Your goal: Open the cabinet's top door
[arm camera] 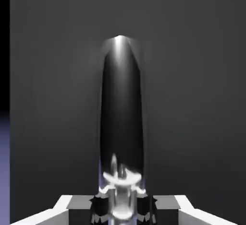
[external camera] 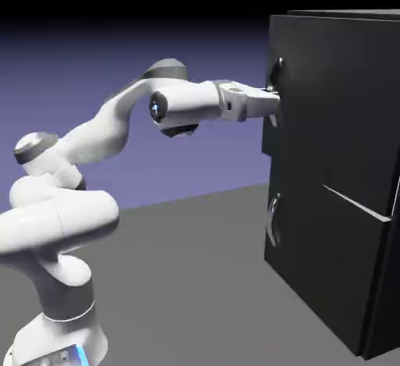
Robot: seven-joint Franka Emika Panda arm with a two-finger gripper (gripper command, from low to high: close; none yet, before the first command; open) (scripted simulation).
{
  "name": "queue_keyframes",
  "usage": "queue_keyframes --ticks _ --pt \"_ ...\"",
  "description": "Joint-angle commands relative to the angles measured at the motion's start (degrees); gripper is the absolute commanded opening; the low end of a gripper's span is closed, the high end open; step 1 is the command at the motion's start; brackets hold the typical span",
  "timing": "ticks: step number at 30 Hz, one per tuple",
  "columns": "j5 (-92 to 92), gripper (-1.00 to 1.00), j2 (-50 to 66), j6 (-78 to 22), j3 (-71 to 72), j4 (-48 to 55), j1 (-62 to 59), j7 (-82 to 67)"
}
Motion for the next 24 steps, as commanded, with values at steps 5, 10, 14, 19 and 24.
queue_keyframes --ticks 5,10,14,19,24 --pt "-2.61 -1.00 2.04 -12.41 -6.37 -7.66 2.16 -5.81" --pt "-7.63 -1.00 5.24 -24.87 -13.88 -12.65 1.30 -11.04" --pt "-12.97 -1.00 9.02 -34.84 -20.11 -14.75 -1.28 -15.25" --pt "-21.09 -1.00 15.83 -47.30 -27.31 -15.06 -6.21 -21.25" --pt "-30.95 -1.00 25.50 -59.46 -32.87 -12.56 -12.28 -28.83"
